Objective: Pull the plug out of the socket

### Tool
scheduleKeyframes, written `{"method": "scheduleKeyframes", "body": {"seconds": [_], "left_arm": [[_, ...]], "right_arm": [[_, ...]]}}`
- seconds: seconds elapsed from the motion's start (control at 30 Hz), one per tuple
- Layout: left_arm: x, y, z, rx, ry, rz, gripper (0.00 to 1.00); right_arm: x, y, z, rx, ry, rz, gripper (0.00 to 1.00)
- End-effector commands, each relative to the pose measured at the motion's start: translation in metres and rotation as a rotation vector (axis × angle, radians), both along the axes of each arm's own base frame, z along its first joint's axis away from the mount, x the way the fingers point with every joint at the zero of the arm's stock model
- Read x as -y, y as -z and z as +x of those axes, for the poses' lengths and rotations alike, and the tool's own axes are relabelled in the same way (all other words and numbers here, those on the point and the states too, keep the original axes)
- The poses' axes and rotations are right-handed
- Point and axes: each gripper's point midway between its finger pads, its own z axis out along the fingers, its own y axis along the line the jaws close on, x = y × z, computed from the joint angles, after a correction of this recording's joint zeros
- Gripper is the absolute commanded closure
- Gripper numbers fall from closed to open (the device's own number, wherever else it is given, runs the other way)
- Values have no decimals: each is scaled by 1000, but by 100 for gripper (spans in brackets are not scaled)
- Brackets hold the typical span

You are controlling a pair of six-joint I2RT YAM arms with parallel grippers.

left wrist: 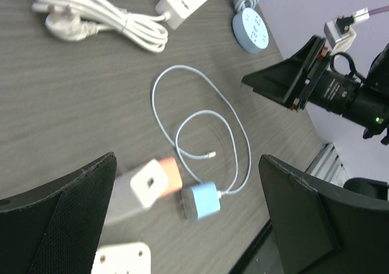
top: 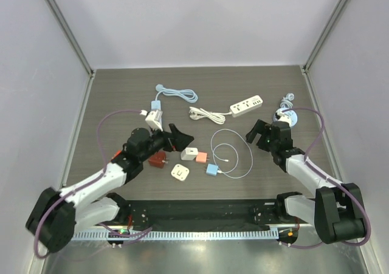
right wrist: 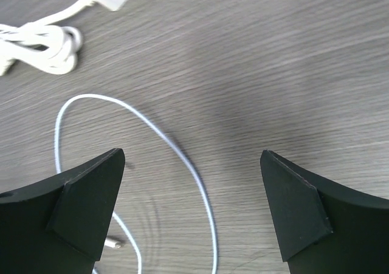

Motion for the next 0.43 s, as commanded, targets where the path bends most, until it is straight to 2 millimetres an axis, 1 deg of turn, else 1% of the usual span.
{"method": "scheduleKeyframes", "body": {"seconds": [0.0,0.03,0.07,0.1,0.13,0.17,0.2,0.23,0.27,0.3,0.33,0.37,0.4], "left_arm": [[-27,23,-29,-150,-60,60,0],[-33,6,-38,-109,-60,29,0],[-39,9,-46,-124,-58,39,0],[-43,14,-54,-129,-56,38,0],[-48,-3,-61,-87,-59,-17,0],[-50,-5,-66,-84,-55,-36,0],[-53,3,-73,-100,-54,-40,0],[-53,2,-78,-110,-49,-72,1],[-54,-5,-84,-89,-40,-108,0],[-55,4,-87,-108,-36,-117,0],[-54,6,-91,-114,-25,-136,0],[-50,0,-96,-118,2,-188,0],[-48,9,-102,-129,25,-210,0]], "right_arm": [[-16,-20,1,67,-88,40,0],[-18,-28,-1,80,-82,69,0],[-21,-31,-5,77,-82,93,0],[-25,-28,-14,63,-88,128,0],[-28,-40,-17,104,-89,159,0],[-32,-46,-22,123,-80,209,0],[-34,-40,-31,118,-82,230,0],[-38,-56,-35,182,-103,265,0],[-38,-53,-42,172,-88,288,0],[-38,-43,-50,162,-80,304,0],[-38,-47,-53,181,-70,328,0],[-40,-55,-55,222,-73,359,0],[-44,-50,-60,219,-66,413,0]]}}
